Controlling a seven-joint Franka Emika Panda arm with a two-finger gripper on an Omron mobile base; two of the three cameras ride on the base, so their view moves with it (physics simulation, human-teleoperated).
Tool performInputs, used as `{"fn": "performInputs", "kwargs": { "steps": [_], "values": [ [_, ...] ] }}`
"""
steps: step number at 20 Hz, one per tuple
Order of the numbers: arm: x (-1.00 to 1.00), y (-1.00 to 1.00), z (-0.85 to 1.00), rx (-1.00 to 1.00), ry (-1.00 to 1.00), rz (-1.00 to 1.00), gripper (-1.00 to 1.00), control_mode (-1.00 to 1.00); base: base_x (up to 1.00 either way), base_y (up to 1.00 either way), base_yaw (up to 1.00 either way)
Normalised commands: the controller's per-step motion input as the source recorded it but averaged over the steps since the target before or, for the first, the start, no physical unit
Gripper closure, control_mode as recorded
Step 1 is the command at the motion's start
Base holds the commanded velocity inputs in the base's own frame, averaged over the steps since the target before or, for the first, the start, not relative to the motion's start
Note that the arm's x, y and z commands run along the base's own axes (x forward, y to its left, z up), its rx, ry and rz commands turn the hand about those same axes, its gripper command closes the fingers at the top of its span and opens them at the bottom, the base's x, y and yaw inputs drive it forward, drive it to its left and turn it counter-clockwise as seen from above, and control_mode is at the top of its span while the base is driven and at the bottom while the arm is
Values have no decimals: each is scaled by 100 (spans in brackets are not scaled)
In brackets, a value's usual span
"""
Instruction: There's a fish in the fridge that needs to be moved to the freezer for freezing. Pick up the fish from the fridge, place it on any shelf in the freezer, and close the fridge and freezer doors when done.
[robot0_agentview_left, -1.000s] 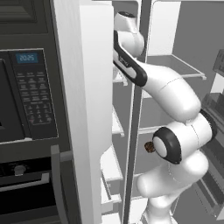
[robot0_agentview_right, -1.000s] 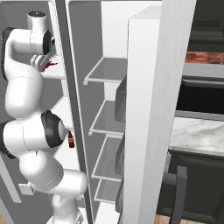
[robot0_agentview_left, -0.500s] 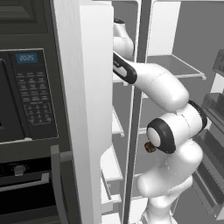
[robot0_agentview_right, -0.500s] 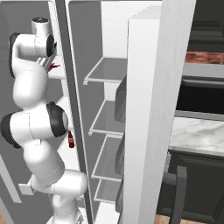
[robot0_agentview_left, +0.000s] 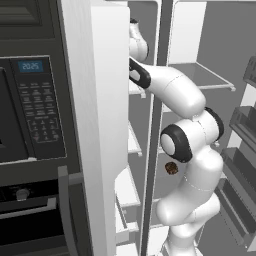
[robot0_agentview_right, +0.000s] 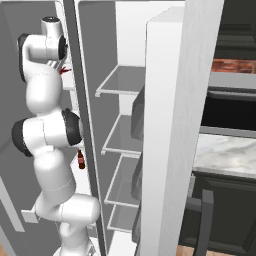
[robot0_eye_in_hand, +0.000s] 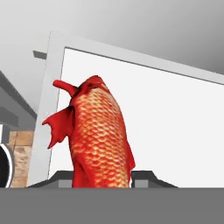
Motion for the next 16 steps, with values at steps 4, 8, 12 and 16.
{"fn": "performInputs", "kwargs": {
  "steps": [4, 8, 12, 16],
  "values": [
    [41, 33, -64, -1, -1, 0, 100, -100, 0, 0, 0],
    [15, 29, -73, -3, -15, 0, 100, -100, 0, 0, 0],
    [17, 33, -74, -2, -10, 0, -100, -100, 0, 0, 0],
    [31, 28, -53, 0, -4, 0, -100, -100, 0, 0, 0]
  ]
}}
